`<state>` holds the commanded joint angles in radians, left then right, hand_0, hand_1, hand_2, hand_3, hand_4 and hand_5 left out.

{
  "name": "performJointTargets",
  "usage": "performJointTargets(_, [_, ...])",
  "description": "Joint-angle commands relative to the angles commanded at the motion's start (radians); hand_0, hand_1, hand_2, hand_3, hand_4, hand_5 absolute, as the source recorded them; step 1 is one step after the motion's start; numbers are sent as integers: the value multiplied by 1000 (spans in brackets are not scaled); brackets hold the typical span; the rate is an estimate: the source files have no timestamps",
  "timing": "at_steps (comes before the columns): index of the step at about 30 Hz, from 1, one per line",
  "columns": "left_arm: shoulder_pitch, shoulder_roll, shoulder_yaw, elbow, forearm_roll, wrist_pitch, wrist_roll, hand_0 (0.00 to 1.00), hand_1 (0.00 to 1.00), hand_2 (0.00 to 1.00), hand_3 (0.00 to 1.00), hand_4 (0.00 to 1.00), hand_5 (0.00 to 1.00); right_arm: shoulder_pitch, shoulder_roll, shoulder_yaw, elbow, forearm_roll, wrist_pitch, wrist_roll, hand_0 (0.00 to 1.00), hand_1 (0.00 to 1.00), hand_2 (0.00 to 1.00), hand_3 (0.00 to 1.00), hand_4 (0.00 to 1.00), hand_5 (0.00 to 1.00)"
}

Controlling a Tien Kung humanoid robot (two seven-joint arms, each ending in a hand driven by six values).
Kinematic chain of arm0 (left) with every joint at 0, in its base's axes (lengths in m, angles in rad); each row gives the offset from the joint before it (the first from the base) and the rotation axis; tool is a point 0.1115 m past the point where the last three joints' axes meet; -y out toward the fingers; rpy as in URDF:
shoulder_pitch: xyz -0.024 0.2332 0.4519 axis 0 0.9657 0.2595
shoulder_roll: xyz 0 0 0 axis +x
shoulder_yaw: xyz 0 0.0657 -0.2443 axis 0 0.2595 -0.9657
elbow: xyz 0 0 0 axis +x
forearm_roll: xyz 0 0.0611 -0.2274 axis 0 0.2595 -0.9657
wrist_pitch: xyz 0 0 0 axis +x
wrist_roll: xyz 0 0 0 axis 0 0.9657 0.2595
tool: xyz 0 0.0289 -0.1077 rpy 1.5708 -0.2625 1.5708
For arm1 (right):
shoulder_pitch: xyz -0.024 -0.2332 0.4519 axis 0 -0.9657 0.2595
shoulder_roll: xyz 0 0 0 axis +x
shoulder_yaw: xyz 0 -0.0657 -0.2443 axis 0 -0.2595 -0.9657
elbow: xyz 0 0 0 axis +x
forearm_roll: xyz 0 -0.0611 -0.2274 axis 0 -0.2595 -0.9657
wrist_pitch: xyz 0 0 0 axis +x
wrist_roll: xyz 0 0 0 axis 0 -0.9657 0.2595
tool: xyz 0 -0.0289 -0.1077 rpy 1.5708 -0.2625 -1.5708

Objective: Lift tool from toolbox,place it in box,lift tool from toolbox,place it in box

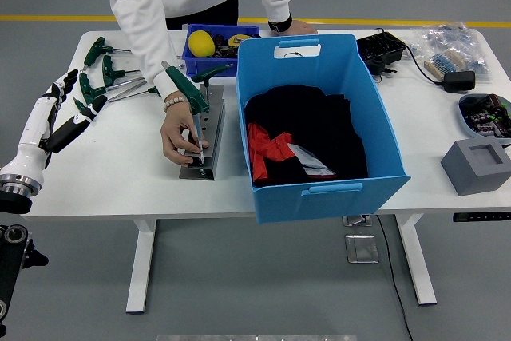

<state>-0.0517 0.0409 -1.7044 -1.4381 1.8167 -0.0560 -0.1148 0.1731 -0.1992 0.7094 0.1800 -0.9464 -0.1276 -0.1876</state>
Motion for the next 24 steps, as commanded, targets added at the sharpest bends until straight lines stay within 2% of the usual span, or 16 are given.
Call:
performJointTargets(4, [-4, 18, 2, -23, 140, -11, -39, 998, 998, 998, 998, 998, 621, 1, 0, 1, 0, 0, 0, 0, 625, 627, 688, 551, 807, 636])
performJointTargets(5, [-5, 24, 5, -32, 177, -12, -48, 998, 998, 998, 998, 998, 467, 1, 0, 1, 0, 1, 0, 0, 626, 628, 688, 552, 808, 636])
performJointTargets(7, [-7, 43, 20, -59, 260, -14, -65, 998, 998, 998, 998, 998, 467, 1, 0, 1, 0, 2, -1, 0, 626, 628, 688, 552, 808, 636])
performJointTargets(10, [-12, 87, 68, -111, 384, -8, -93, 998, 998, 998, 998, 998, 467, 2, 0, 3, 0, 2, -1, 0, 626, 628, 688, 552, 808, 636])
performJointTargets(11, [-16, 107, 89, -130, 423, -5, -101, 998, 998, 998, 998, 998, 371, 2, 0, 3, 0, 2, -1, 0, 626, 628, 688, 551, 808, 637])
performJointTargets(12, [-22, 131, 116, -151, 452, -1, -108, 998, 998, 998, 998, 998, 371, 3, -1, 2, 0, 3, -1, 0, 626, 628, 688, 551, 808, 637])
performJointTargets(16, [-62, 211, 207, -211, 452, 1, -120, 998, 998, 998, 998, 998, 371, 3, -1, 4, 0, -1, 0, -1, 626, 628, 688, 551, 808, 637])
performJointTargets(17, [-74, 227, 226, -221, 452, -3, -120, 998, 998, 998, 998, 998, 332, 2, -1, 4, 0, 0, 0, -1, 628, 628, 688, 551, 808, 637])
performJointTargets(19, [-108, 263, 276, -241, 452, -27, -120, 998, 998, 998, 998, 998, 332, 2, -1, 5, 0, 0, 0, -1, 628, 628, 688, 551, 808, 637])
performJointTargets(21, [-151, 290, 330, -242, 452, -46, -123, 998, 998, 998, 998, 998, 332, 2, -1, 6, 0, -1, 0, -2, 628, 628, 688, 551, 808, 637])
performJointTargets(24, [-232, 328, 414, -208, 452, -75, -127, 998, 998, 998, 998, 998, 312, 2, -1, 4, 0, -3, 0, -3, 628, 629, 688, 550, 808, 637])
